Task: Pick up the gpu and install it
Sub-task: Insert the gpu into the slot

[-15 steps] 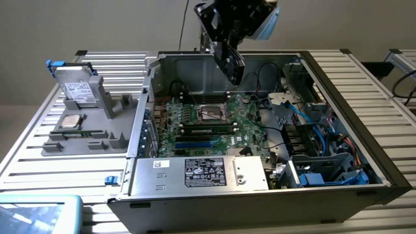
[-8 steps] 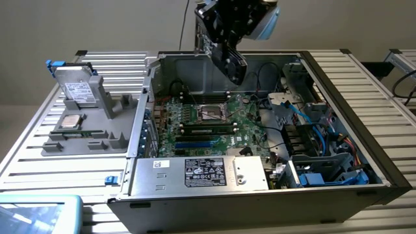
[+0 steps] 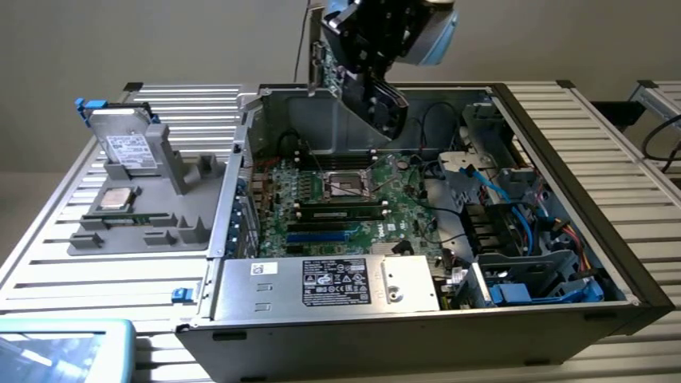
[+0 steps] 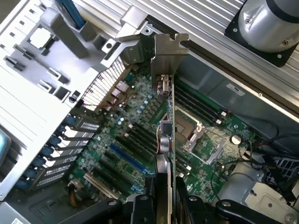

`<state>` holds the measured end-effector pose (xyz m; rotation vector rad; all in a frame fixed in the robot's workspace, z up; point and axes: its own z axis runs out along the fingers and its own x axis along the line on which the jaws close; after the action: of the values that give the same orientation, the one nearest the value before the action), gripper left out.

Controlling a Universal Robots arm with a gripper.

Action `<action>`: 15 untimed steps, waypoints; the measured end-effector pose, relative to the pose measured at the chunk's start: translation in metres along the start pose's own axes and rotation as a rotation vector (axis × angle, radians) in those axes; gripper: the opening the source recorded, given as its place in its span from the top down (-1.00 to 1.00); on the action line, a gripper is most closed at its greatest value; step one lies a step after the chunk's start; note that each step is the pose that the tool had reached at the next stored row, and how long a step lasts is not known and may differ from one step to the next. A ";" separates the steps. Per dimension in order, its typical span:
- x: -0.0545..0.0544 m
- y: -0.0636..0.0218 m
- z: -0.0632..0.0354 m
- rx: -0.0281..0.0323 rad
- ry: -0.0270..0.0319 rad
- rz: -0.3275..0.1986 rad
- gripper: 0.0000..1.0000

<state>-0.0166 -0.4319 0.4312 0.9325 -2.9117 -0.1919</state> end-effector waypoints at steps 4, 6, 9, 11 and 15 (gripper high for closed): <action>0.000 0.0000 0.0002 0.0026 0.0103 -0.072 0.44; 0.000 -0.0001 0.0003 0.0039 0.0155 -0.108 0.44; 0.000 -0.0001 0.0004 0.0060 0.0232 -0.162 0.44; 0.000 -0.0001 0.0005 0.0077 0.0279 -0.197 0.44; 0.000 -0.0001 0.0007 0.0126 0.0358 -0.271 0.44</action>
<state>-0.0166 -0.4319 0.4304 1.3163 -2.7470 -0.1707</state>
